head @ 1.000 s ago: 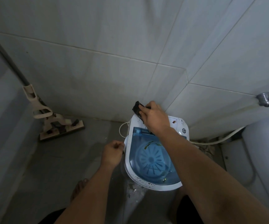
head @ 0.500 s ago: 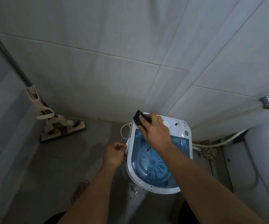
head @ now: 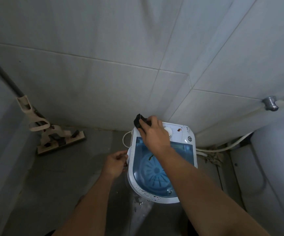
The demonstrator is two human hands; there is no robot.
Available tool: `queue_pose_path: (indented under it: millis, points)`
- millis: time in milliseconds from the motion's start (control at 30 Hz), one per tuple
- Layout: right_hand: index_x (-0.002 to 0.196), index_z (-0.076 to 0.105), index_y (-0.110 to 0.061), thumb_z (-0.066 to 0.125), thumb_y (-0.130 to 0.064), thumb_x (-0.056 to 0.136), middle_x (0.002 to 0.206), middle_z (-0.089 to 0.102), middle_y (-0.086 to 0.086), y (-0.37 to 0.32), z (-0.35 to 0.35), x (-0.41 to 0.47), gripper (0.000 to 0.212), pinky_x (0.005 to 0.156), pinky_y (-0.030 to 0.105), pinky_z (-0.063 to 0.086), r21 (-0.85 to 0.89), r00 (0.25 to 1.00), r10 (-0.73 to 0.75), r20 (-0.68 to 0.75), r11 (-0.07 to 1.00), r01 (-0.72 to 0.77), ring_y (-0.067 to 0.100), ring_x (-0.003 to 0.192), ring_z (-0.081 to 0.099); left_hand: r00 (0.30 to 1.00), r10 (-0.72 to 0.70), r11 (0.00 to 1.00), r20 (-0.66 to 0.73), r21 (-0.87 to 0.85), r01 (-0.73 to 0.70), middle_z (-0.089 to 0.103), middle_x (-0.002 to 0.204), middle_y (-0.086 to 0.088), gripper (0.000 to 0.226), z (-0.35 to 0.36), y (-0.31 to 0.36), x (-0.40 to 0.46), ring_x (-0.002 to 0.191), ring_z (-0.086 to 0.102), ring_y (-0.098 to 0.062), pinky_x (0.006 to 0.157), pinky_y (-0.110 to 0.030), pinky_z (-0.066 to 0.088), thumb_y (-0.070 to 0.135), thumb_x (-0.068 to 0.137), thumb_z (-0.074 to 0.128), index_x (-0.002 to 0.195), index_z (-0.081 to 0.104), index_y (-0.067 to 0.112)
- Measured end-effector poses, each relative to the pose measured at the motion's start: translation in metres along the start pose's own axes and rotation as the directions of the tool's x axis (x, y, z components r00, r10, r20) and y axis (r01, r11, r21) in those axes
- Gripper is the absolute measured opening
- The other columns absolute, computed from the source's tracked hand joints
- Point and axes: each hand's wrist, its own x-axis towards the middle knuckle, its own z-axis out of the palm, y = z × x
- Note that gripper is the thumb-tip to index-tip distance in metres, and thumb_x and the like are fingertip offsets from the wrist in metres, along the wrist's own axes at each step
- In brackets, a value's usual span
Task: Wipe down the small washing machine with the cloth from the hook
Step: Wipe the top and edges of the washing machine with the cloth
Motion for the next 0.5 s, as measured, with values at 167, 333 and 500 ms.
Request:
queue_pose_path:
  millis: [167,333,500]
  points:
    - [0.132,0.065,-0.023,0.066,-0.037,0.095,0.114,0.058,0.011,0.002,-0.001,-0.032,0.039,0.056,0.038,0.054,-0.031,0.999,-0.046,-0.013,0.999,0.045,0.031,0.094,0.058,1.0,0.007,1.0,0.003,-0.009,-0.007,0.072,0.084,-0.004,0.022,0.001,0.005,-0.005,0.07,0.067,-0.016,0.05,-0.019,0.054,0.01,0.098,0.053,0.114,0.068,0.012]
    - [0.132,0.064,-0.025,0.062,-0.038,0.098,0.114,0.056,0.009,0.01,-0.009,-0.011,0.036,0.058,0.041,0.058,-0.037,0.993,-0.107,0.053,0.993,0.109,0.031,0.098,0.058,1.0,-0.004,0.999,-0.005,-0.034,0.004,0.071,0.084,-0.007,0.022,0.004,0.008,-0.008,0.065,0.066,-0.016,0.046,-0.018,0.053,0.007,0.097,0.053,0.114,0.068,0.007]
    - [0.13,0.065,-0.024,0.062,-0.036,0.098,0.118,0.052,0.01,0.007,-0.005,0.003,0.035,0.067,0.041,0.057,0.095,0.999,0.022,0.029,0.995,-0.024,0.031,0.102,0.057,1.0,-0.012,1.0,-0.007,-0.023,0.012,0.071,0.084,-0.005,0.023,0.003,0.01,-0.01,0.069,0.066,-0.017,0.053,-0.021,0.055,0.009,0.098,0.052,0.115,0.068,0.008]
